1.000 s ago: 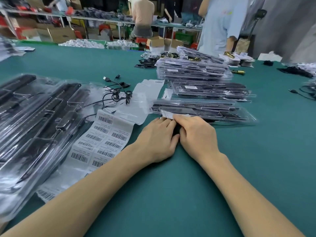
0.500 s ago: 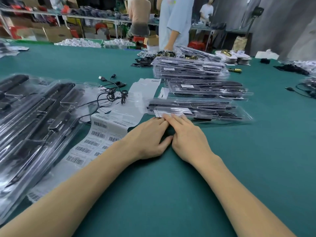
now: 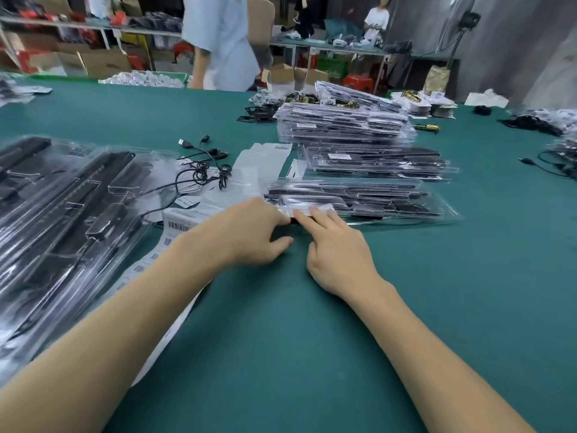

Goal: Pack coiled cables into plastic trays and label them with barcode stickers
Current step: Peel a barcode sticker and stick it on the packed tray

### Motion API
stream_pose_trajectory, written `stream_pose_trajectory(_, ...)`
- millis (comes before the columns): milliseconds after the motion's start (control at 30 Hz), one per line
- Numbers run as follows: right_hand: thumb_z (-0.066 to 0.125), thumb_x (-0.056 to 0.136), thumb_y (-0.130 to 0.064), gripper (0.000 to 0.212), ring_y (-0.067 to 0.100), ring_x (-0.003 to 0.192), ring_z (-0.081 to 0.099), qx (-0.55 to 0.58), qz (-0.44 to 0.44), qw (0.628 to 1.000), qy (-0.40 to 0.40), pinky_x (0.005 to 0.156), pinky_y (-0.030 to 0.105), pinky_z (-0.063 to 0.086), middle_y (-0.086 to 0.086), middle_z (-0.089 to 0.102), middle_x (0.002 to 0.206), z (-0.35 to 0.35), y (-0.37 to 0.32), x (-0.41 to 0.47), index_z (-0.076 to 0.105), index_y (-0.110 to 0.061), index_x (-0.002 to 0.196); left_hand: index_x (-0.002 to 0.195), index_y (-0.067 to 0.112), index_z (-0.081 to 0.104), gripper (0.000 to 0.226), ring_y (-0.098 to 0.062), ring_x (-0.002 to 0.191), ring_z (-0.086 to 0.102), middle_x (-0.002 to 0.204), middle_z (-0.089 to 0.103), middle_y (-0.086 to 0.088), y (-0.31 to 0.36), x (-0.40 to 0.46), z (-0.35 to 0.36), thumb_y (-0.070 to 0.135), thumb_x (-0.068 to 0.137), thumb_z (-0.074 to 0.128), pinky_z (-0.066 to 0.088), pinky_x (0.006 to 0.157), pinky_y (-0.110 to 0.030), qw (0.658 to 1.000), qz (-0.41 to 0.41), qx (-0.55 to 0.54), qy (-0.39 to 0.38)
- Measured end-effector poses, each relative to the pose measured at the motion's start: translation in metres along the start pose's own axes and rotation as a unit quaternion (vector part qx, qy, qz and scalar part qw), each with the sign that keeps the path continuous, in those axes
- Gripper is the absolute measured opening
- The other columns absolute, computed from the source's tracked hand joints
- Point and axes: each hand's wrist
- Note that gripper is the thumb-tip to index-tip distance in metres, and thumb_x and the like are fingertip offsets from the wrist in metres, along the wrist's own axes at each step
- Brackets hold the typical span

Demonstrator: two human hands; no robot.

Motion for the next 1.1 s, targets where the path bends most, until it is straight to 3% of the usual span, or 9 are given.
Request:
stream_pose_trajectory(133,0.039,0.097,-0.018,0.065,0.023,0.15,0.017,-0.031,-0.004,0.999,-0.027,0.108,0.041,0.036,-0.008,0.02,0.164,-0.002,-0.003,0.001,0.021,-0.034,0.157,0.137,0.03,0.058,0.04,-0.02,0.119,0.055,0.127,0.066,0.004,-0.009,-0.004,-0.012,0.037,0.098,0.053,0.039,0.091,-0.023,0.997,-0.017,-0.045,-0.06)
stream_pose_trajectory(200,0.039,0.097,-0.018,0.065,0.025,0.15,0.016,-0.044,-0.002,0.998,-0.037,0.107,0.042,0.035,-0.01,0.018,0.164,-0.003,-0.005,0.001,0.018,-0.033,0.157,0.11,0.024,0.074,0.022,-0.015,0.107,0.064,0.109,0.073,0.006,-0.018,-0.004,-0.02,0.03,0.094,0.06,0.042,0.093,-0.02,0.996,-0.041,-0.079,-0.008)
stream_pose_trajectory(267,0.039,0.097,-0.017,0.066,0.025,0.15,0.015,-0.046,0.006,0.998,-0.046,0.107,0.044,0.034,-0.011,0.017,0.164,-0.004,-0.006,0.002,0.017,-0.033,0.156,0.08,0.022,0.069,0.011,-0.016,0.085,0.067,0.083,0.072,0.007,-0.026,-0.004,-0.025,0.026,0.089,0.065,0.054,0.084,-0.032,0.991,-0.064,-0.09,0.078)
stream_pose_trajectory(300,0.039,0.097,-0.016,0.066,0.024,0.15,0.014,-0.045,0.01,0.998,-0.052,0.108,0.045,0.034,-0.011,0.016,0.164,-0.004,-0.007,0.002,0.016,-0.033,0.156,0.077,0.021,0.063,0.012,-0.017,0.079,0.065,0.077,0.068,0.008,-0.028,-0.004,-0.025,0.027,0.087,0.066,0.055,0.077,-0.036,0.987,-0.078,-0.083,0.115)
stream_pose_trajectory(367,0.039,0.097,-0.016,0.068,0.024,0.152,0.011,-0.039,0.02,0.997,-0.062,0.112,0.048,0.03,-0.011,0.014,0.165,-0.005,-0.009,0.002,0.014,-0.034,0.157,0.087,0.021,0.057,0.018,-0.02,0.081,0.061,0.085,0.061,0.006,-0.03,-0.004,-0.022,0.034,0.084,0.069,0.052,0.073,-0.037,0.982,-0.075,-0.081,0.155)
stream_pose_trajectory(467,0.039,0.098,-0.017,0.068,0.023,0.153,0.007,-0.033,0.034,0.997,-0.066,0.117,0.052,0.024,-0.011,0.01,0.166,-0.005,-0.012,0.002,0.013,-0.035,0.157,0.111,0.034,0.057,0.031,-0.014,0.097,0.058,0.113,0.055,0.013,-0.029,-0.003,-0.014,0.049,0.086,0.066,0.049,0.081,-0.035,0.989,-0.026,-0.085,0.117)
stream_pose_trajectory(633,0.041,0.096,-0.014,0.068,0.023,0.153,0.005,-0.024,0.046,0.997,-0.058,0.118,0.051,0.021,-0.009,0.013,0.166,-0.003,-0.015,0.002,0.016,-0.036,0.156,0.119,0.034,0.057,0.032,-0.013,0.108,0.057,0.127,0.051,0.017,-0.03,-0.001,0.004,0.051,0.091,0.059,0.051,0.086,-0.039,0.993,-0.046,-0.057,0.088)
stream_pose_trajectory(833,0.04,0.096,-0.011,0.068,0.025,0.154,0.0,-0.002,0.07,0.996,-0.057,0.121,0.049,0.015,0.013,0.01,0.165,0.0,-0.018,0.002,0.019,-0.038,0.155,0.119,0.034,0.056,0.036,-0.01,0.086,0.045,0.132,0.044,0.016,-0.03,0.001,0.013,0.056,0.09,0.057,0.046,0.076,-0.034,0.993,-0.066,-0.037,0.093)
stream_pose_trajectory(1100,0.037,0.097,-0.008,0.074,0.03,0.154,-0.011,0.018,0.062,0.995,-0.078,0.124,0.052,0.005,0.016,-0.006,0.166,-0.003,-0.017,-0.003,0.008,-0.034,0.16,0.117,0.036,0.058,0.037,-0.009,0.083,0.044,0.129,0.045,0.017,-0.026,-0.001,0.014,0.06,0.09,0.056,0.039,0.071,-0.029,0.993,-0.072,-0.028,0.09)
Point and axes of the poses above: each hand's wrist, its own x-axis towards the middle knuckle, its own z-axis out of the palm, y = z × x
